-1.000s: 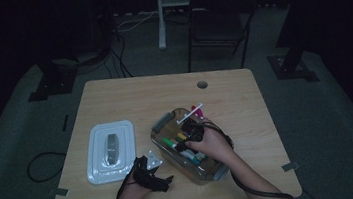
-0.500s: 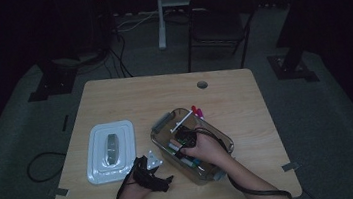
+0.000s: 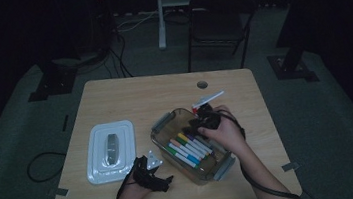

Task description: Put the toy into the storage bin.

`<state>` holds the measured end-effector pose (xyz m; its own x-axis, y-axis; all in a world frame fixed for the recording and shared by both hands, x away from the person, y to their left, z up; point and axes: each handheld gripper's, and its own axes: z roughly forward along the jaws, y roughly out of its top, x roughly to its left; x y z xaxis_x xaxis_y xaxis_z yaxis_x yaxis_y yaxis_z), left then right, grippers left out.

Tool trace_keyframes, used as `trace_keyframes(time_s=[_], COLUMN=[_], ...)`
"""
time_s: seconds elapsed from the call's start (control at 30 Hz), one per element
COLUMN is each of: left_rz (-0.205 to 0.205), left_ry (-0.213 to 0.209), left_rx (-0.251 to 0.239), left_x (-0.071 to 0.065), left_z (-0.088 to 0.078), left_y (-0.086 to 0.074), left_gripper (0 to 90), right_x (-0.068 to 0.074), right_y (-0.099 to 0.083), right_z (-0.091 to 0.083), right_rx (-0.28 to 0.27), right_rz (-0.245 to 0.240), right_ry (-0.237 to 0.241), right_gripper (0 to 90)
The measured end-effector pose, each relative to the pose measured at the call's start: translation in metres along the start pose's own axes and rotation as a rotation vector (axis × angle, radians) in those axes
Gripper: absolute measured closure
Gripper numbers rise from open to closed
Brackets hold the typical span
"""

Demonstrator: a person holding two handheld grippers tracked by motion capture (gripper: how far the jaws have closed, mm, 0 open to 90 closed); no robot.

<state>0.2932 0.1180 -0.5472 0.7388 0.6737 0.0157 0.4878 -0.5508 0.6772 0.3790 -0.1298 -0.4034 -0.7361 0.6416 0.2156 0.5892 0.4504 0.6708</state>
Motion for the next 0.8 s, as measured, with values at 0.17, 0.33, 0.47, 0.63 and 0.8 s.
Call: trace_keyframes(time_s=[0.17,0.33,0.47,0.63,0.8], left_rz=[-0.001,0.000,0.001,0.001,0.001], left_ry=[0.001,0.001,0.001,0.001,0.001], left_rx=[-0.002,-0.002,-0.001,-0.001,-0.001], left_x=[0.000,0.000,0.000,0.000,0.000], left_z=[0.000,0.000,0.000,0.000,0.000], left_y=[0.000,0.000,0.000,0.000,0.000], left_gripper=[0.5,0.5,0.5,0.5,0.5], right_x=[-0.033,-0.070,-0.099,-0.119,-0.126], right_y=[-0.005,-0.018,-0.033,-0.046,-0.049], right_z=[-0.024,-0.024,-0.001,0.033,0.064], right_rx=[-0.083,-0.102,-0.073,-0.035,0.006], right_rz=[0.056,0.146,0.219,0.273,0.296], right_ry=[-0.089,-0.190,-0.223,-0.224,-0.214], right_gripper=[48.8,49.9,53.0,54.3,54.9])
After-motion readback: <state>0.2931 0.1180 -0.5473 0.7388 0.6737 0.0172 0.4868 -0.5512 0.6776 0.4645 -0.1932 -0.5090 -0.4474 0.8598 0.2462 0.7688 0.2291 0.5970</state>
